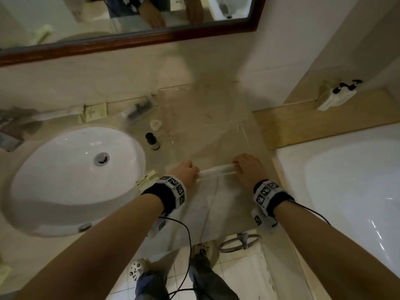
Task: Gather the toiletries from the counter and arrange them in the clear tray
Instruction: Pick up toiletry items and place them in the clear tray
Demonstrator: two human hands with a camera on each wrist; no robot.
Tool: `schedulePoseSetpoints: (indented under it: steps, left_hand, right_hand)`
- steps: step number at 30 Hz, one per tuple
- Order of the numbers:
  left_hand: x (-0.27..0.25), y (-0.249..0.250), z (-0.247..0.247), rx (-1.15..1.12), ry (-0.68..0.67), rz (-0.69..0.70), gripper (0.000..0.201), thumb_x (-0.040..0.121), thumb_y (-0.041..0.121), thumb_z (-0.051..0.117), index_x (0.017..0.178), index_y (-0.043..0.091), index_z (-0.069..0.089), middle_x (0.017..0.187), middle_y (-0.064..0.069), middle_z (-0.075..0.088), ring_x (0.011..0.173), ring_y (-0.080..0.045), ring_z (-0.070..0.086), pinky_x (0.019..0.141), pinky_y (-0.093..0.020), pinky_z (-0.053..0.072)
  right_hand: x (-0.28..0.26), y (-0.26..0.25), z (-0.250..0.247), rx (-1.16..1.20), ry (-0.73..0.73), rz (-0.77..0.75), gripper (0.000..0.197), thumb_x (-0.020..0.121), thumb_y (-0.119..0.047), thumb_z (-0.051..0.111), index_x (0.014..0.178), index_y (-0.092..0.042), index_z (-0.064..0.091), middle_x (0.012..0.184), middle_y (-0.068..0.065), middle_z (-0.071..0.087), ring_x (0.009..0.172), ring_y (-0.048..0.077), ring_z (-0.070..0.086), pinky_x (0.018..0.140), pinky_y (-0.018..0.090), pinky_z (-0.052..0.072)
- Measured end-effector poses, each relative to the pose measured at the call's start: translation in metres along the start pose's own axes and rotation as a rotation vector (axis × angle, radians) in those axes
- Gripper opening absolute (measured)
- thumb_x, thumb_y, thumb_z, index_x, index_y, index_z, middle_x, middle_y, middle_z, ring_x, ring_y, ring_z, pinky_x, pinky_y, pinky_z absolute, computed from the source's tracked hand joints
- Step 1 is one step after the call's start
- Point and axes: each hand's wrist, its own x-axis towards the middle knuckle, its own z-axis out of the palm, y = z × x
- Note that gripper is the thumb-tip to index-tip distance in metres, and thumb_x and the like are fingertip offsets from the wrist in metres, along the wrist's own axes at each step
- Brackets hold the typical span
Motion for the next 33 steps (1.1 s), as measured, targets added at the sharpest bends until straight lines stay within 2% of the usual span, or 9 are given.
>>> schedulePoseSetpoints:
  steps: [5,9,12,15,18,22,25,28,33]
  left_hand:
    - [-0.014,0.001,-0.003,0.027,-0.002,0.055,0.042,0.096,0.037,0.042,0.134,0.021,0.046,0.125,-0.008,0.048,0.11,-0.027,0.051,0.092,-0.034,0.045]
    - [-0.02,0.003,-0.011,0.086,0.007,0.049,0.047,0.095,0.039,0.041,0.138,0.02,0.039,0.132,-0.007,0.045,0.117,-0.026,0.049,0.096,-0.037,0.044]
    - [-0.021,0.005,-0.012,0.087,0.043,0.038,0.049,0.097,0.038,0.038,0.141,0.016,0.035,0.138,-0.006,0.043,0.124,-0.025,0.045,0.101,-0.035,0.039]
    - [-0.027,0.002,-0.016,0.013,0.153,0.036,0.043,0.098,0.031,0.037,0.137,0.015,0.038,0.139,-0.005,0.043,0.126,-0.023,0.044,0.105,-0.034,0.036]
    - [-0.038,-0.015,-0.022,-0.12,0.29,-0.054,0.039,0.096,0.025,0.039,0.135,0.017,0.041,0.135,-0.002,0.046,0.123,-0.021,0.046,0.103,-0.034,0.038]
    - [-0.057,-0.058,-0.018,-0.212,0.388,-0.285,0.041,0.092,0.021,0.044,0.132,0.012,0.044,0.131,-0.009,0.049,0.118,-0.027,0.049,0.099,-0.037,0.042]
    - [-0.07,-0.086,-0.004,-0.092,0.232,-0.391,0.056,0.09,0.035,0.05,0.139,0.011,0.034,0.136,-0.01,0.042,0.125,-0.028,0.042,0.103,-0.037,0.038]
    - [-0.076,-0.099,0.009,0.007,0.099,-0.403,0.077,0.082,0.054,0.057,0.14,0.011,0.029,0.14,-0.01,0.036,0.129,-0.029,0.036,0.106,-0.038,0.035]
    - [-0.07,-0.099,0.019,-0.008,0.054,-0.421,0.075,0.077,0.054,0.063,0.133,0.011,0.038,0.134,-0.01,0.043,0.125,-0.029,0.038,0.104,-0.037,0.035]
  right_hand:
    - [-0.007,0.0,0.001,0.035,0.021,-0.019,0.021,0.088,-0.019,0.049,0.095,-0.004,0.063,0.1,0.014,0.064,0.096,0.033,0.058,0.087,0.039,0.044]
    - [-0.012,-0.003,0.003,0.018,0.103,-0.068,0.049,0.08,-0.041,0.033,0.087,-0.006,0.066,0.091,0.012,0.067,0.085,0.032,0.062,0.083,0.038,0.048]
    - [-0.011,-0.016,0.0,-0.017,0.139,-0.123,0.048,0.079,-0.04,0.031,0.086,-0.008,0.067,0.093,0.011,0.068,0.086,0.031,0.062,0.087,0.036,0.046]
    - [-0.005,-0.036,-0.001,0.009,0.142,-0.174,0.046,0.079,-0.035,0.029,0.086,-0.007,0.065,0.095,0.01,0.067,0.088,0.03,0.061,0.089,0.038,0.043]
    - [0.003,-0.061,0.003,0.04,0.173,-0.244,0.038,0.079,-0.028,0.032,0.084,-0.008,0.064,0.091,0.009,0.066,0.083,0.03,0.062,0.087,0.039,0.045]
    - [0.008,-0.105,0.018,0.072,0.149,-0.348,0.028,0.082,-0.023,0.039,0.088,-0.011,0.063,0.09,0.007,0.065,0.083,0.027,0.06,0.087,0.039,0.045]
    - [0.007,-0.135,0.035,0.083,0.096,-0.449,0.014,0.08,-0.013,0.055,0.09,-0.01,0.064,0.092,0.008,0.066,0.085,0.028,0.061,0.087,0.039,0.046]
    - [0.008,-0.159,0.05,0.07,0.038,-0.488,0.017,0.079,-0.01,0.059,0.095,-0.008,0.064,0.099,0.011,0.065,0.092,0.031,0.059,0.091,0.04,0.043]
    - [0.004,-0.176,0.069,-0.012,-0.021,-0.438,0.018,0.078,-0.012,0.057,0.095,-0.009,0.062,0.101,0.009,0.064,0.094,0.029,0.058,0.094,0.039,0.039]
